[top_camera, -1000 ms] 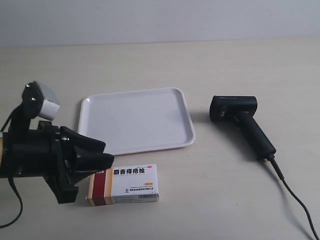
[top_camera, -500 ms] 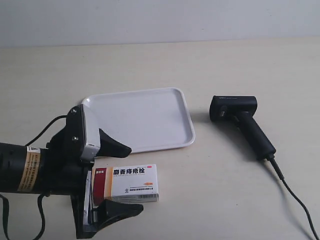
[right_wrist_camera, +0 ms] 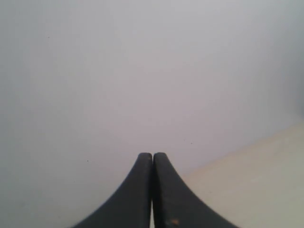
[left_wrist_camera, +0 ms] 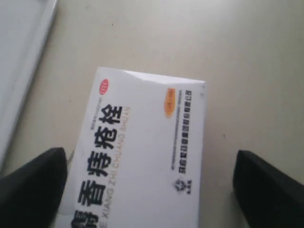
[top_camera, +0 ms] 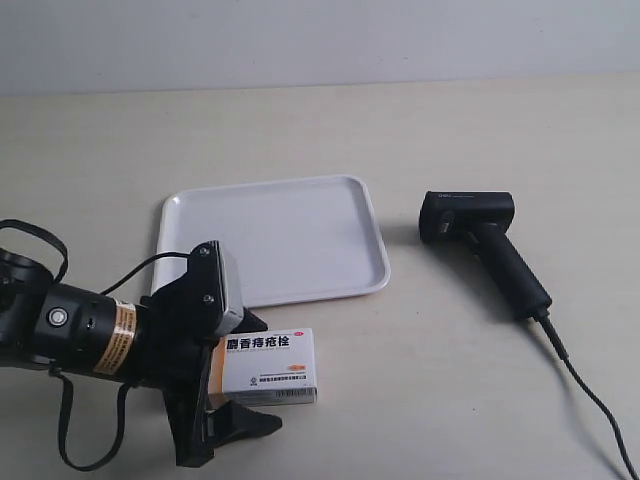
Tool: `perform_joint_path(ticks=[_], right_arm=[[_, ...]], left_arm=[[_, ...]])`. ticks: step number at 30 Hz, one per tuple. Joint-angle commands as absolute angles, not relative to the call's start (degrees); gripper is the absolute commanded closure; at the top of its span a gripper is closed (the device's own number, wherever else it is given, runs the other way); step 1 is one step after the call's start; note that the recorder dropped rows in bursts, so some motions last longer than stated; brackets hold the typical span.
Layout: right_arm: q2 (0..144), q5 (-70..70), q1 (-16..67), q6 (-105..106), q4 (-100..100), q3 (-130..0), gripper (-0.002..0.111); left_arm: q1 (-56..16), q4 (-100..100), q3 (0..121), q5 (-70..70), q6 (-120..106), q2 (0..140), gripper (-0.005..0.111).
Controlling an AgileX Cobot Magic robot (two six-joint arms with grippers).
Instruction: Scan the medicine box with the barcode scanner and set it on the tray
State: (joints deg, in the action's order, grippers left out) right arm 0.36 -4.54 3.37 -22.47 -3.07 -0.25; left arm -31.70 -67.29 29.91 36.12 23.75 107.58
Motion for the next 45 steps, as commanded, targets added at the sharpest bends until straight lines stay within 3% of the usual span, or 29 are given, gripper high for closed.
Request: perform_joint_path(ticks=[1, 5, 6, 12, 18, 23, 27, 31, 33, 36, 42, 45], right_arm=[[0.0, -4.42, 2.99, -21.49, -2.38, 0.0, 0.108], [0.0, -10.22, 2.99, -20.53, -0.87, 0.0, 0.108], [0.0, -13.33, 2.99, -20.53, -0.71, 0.0, 0.108], [14.05, -9.9, 2.99, -33.8, 15.57, -9.14, 0.108], [44.59, -20.79, 9.02, -73.1, 63.54, -16.55, 0.103], [69.11, -8.78, 15.07, -87.76, 82.34, -25.46, 0.07], [83.6, -9.85, 18.14, -86.85, 84.93, -30.4, 0.038], [93.99, -6.11, 18.7, -86.06, 84.83, -35.36, 0.014], [98.44, -7.8, 18.7, -85.6, 85.73, -37.7, 0.007], [103.36, -11.89, 18.7, -83.36, 86.29, -40.93, 0.005], [108.88, -3.71, 18.7, -81.74, 86.33, -46.13, 0.006], [110.01, -7.0, 18.7, -78.55, 86.33, -47.24, 0.013]], left_arm=[[-32.09, -68.45, 30.75, 35.03, 26.09, 107.72, 0.053], [-32.09, -68.35, 31.08, 35.72, 25.92, 106.65, 0.101], [-32.09, -68.35, 31.6, 35.96, 26.02, 105.89, 0.106], [-29.96, -83.45, 36.79, 36.07, 38.26, 98.65, 0.107], [-19.39, -97.98, 44.76, 46.61, 48.53, 98.46, 0.107], [-14.9, -99.39, 47.75, 51.0, 48.68, 99.66, 0.107], [-14.79, -99.81, 47.86, 49.03, 48.68, 99.74, 0.107], [-14.79, -99.95, 47.99, 47.81, 48.54, 99.74, 0.107], [-14.79, -99.95, 47.99, 47.68, 48.27, 99.74, 0.107], [-14.79, -99.95, 47.99, 47.22, 48.26, 99.74, 0.107], [-14.79, -99.95, 47.99, 45.98, 48.88, 99.74, 0.107], [-14.79, -99.95, 47.99, 45.98, 48.77, 99.74, 0.107]])
